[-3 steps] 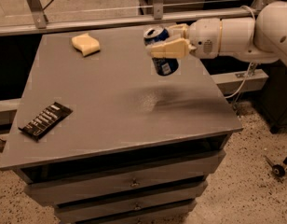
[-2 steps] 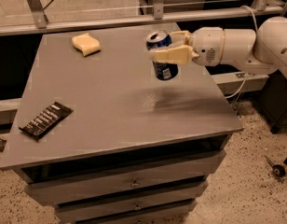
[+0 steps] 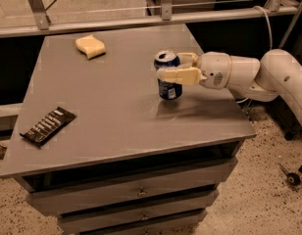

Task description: Place pepsi can upright

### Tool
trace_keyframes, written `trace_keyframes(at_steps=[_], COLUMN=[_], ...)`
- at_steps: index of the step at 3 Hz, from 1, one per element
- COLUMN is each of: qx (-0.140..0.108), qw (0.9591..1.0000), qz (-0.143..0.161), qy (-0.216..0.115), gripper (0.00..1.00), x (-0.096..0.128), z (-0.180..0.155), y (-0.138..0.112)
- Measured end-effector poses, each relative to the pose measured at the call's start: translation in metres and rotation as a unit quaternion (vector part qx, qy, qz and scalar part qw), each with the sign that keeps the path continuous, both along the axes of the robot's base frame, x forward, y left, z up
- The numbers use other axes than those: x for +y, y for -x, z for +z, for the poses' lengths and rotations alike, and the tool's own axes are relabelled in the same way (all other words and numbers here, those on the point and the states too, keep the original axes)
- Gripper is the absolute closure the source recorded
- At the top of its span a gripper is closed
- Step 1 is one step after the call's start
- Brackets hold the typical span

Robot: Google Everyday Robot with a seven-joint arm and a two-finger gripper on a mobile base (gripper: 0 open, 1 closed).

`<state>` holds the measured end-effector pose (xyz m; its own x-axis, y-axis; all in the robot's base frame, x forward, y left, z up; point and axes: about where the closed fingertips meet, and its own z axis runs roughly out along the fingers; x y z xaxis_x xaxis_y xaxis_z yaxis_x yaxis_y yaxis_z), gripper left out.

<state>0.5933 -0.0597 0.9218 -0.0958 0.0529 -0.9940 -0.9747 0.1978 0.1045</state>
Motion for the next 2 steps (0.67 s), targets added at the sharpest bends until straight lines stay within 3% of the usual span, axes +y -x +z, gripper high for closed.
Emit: trace_keyframes(at_steps=[2], qx=[0.004], qw=[0.9997], qz=[0.021], qy=[-0.015], gripper=[0.51], x=[-0.0027], z=[-0.0255], y=[0.0063])
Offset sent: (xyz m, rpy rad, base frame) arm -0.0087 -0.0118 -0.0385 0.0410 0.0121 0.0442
